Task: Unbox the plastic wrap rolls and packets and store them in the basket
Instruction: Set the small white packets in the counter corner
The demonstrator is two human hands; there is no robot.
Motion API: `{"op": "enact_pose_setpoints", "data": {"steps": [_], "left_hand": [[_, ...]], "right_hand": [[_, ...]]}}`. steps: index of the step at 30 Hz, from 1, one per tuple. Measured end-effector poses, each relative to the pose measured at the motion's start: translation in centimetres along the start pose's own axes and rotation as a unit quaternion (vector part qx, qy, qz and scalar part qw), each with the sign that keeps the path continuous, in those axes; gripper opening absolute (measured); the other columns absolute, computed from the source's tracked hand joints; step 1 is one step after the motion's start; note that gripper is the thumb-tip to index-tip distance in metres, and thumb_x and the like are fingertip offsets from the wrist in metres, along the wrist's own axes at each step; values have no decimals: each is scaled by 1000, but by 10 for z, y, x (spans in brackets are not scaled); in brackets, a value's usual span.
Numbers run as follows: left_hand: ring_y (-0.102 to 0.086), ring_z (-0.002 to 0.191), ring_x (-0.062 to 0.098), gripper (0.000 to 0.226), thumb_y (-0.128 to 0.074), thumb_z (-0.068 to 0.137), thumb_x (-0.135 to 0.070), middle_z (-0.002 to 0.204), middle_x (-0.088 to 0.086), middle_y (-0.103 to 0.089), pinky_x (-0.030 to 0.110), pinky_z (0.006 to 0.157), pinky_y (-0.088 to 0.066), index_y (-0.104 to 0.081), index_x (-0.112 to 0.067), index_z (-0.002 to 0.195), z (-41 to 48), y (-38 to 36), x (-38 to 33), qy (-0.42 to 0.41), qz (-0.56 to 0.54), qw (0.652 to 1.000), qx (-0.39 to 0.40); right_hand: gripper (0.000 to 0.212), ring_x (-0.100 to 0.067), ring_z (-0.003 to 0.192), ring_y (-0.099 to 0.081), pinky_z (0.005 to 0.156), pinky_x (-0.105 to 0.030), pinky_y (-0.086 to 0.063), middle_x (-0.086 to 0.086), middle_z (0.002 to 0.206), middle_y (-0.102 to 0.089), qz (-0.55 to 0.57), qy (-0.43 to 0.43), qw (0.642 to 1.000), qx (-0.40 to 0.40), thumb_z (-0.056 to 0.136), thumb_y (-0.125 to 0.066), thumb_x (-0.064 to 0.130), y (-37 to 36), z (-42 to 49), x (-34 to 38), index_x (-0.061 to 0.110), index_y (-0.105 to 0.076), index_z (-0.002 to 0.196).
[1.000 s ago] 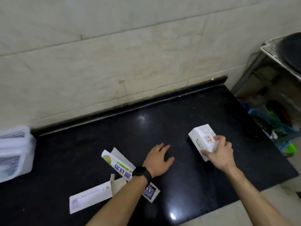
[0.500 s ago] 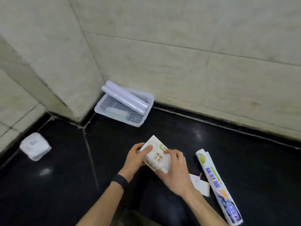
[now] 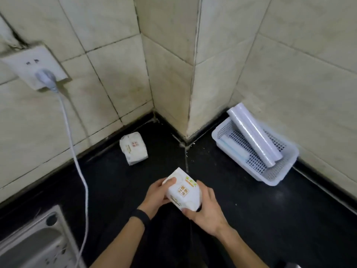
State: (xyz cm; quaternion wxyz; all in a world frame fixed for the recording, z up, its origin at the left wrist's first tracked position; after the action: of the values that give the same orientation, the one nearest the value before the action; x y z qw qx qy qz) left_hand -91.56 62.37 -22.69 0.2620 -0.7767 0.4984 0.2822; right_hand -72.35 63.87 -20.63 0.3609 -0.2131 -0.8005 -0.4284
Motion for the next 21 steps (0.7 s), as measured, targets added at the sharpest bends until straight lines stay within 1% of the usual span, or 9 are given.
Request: {"op": "enact_pose_setpoints", "data": {"steps": [4, 7, 10, 12, 13, 15, 17, 19, 21], "left_hand": [[-73, 99, 22, 41, -71, 87, -42, 110, 7, -74, 42, 85, -61, -64, -16, 117, 23, 36, -21, -22, -8, 999, -49], [-67, 104, 19, 41, -65, 88, -52, 117, 0, -69, 43, 92, -57, -62, -23, 116, 42, 60, -42, -54, 44, 993, -99], [-61, 107, 14, 45, -64, 88, -54, 127, -1, -61, 34, 96, -50, -60, -24, 122, 62, 89, -63, -107, 133, 969, -179], [-55, 115, 21, 52, -66, 88, -48, 137, 6, -48, 34, 99, -47, -54, -23, 131, 75, 108, -75, -146, 243, 926, -251], [-50, 122, 26, 56, -67, 87, -47, 143, 9, -42, 37, 103, -45, -50, -24, 136, 82, 115, -80, -163, 320, 892, -274], [-36, 135, 33, 69, -64, 86, -51, 155, 12, -27, 42, 109, -40, -39, -26, 146, 99, 125, -85, -157, 487, 816, -268], [-23, 144, 34, 78, -60, 86, -55, 162, 13, -10, 45, 115, -32, -27, -30, 152, 115, 132, -82, -116, 607, 753, -226], [-20, 146, 34, 73, -60, 88, -52, 164, 13, -4, 46, 116, -29, -28, -30, 150, 126, 135, -76, -85, 658, 722, -199], [-32, 140, 34, 58, -55, 93, -45, 163, 14, -9, 46, 110, -38, -34, -29, 145, 130, 137, -71, -78, 658, 721, -206]], "right_hand": [[98, -3, 117, -40, 93, -22, -39, 13, 143, -25, -3, 12, 1000, 12, 75, -74, 50, -21, 44, 27, 37, -16, 152], [95, -4, 115, -42, 89, -21, -39, 12, 143, -27, 17, 16, 1000, -1, 78, -75, 45, -30, 77, 42, 37, -17, 153], [93, -4, 111, -41, 83, -18, -39, 8, 140, -31, 52, 5, 998, -33, 79, -78, 39, -33, 110, 49, 34, -21, 152], [92, -4, 111, -39, 84, -19, -38, 4, 138, -34, 68, 2, 996, -56, 79, -80, 37, -31, 132, 50, 31, -24, 151], [92, -6, 112, -39, 88, -22, -40, 2, 138, -35, 72, -2, 995, -66, 79, -81, 36, -30, 143, 50, 31, -24, 151], [91, -9, 114, -40, 93, -30, -43, 1, 137, -34, 72, -6, 994, -79, 79, -81, 36, -28, 164, 51, 34, -24, 151], [90, -11, 111, -43, 91, -30, -45, 2, 135, -33, 56, -1, 995, -85, 80, -80, 37, -29, 184, 54, 35, -24, 150], [87, -17, 109, -48, 89, -33, -49, 0, 133, -33, 20, 8, 995, -96, 81, -77, 41, -31, 201, 56, 37, -24, 150], [87, -26, 111, -51, 92, -41, -53, -6, 135, -33, -37, 15, 994, -98, 80, -76, 41, -36, 213, 53, 38, -24, 149]]}}
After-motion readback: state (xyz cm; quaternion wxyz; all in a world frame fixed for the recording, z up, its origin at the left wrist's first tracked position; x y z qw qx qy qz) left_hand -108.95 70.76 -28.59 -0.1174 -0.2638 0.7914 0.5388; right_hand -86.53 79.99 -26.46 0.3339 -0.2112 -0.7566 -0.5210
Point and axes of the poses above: each hand's wrist, its own z-axis towards the middle knuckle, its own y-axis out of the back of the hand, x = y × z, the point moved 3 cm from there along z, towards the middle knuckle
